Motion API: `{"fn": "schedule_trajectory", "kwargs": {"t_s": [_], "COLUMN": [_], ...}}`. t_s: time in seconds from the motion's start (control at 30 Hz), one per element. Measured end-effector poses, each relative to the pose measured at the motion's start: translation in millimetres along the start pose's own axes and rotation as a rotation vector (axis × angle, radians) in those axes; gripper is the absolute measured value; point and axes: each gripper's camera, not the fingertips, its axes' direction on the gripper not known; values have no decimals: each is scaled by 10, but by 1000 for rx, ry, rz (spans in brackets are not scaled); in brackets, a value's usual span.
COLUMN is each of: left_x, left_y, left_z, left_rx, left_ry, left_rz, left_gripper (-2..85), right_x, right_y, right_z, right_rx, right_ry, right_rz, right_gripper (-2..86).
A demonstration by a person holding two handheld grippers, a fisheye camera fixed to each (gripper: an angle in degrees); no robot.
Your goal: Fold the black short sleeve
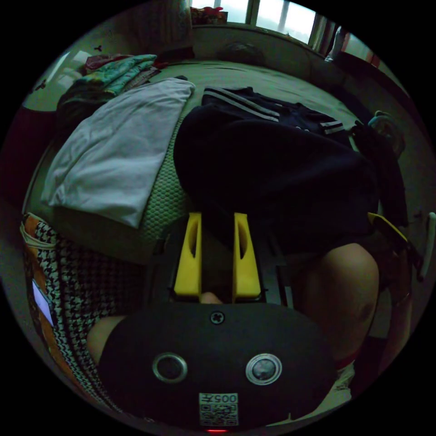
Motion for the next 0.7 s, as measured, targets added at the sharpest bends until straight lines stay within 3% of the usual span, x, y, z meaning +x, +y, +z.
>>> {"fn": "schedule_trajectory", "kwargs": {"t_s": [0.43, 0.7], "left_x": [133, 68], "left_y": [352, 575], "left_z": [-349, -1138], "left_rx": [-53, 56], "left_ry": [71, 117], "left_rz": [56, 95], "left_gripper": [51, 46], "right_x": [149, 280], "right_y": [343, 506], "right_z": [-552, -1292], "right_rx": [42, 108], "right_ry": [-70, -111], "right_rz": [-9, -40], "right_gripper": [31, 15]}}
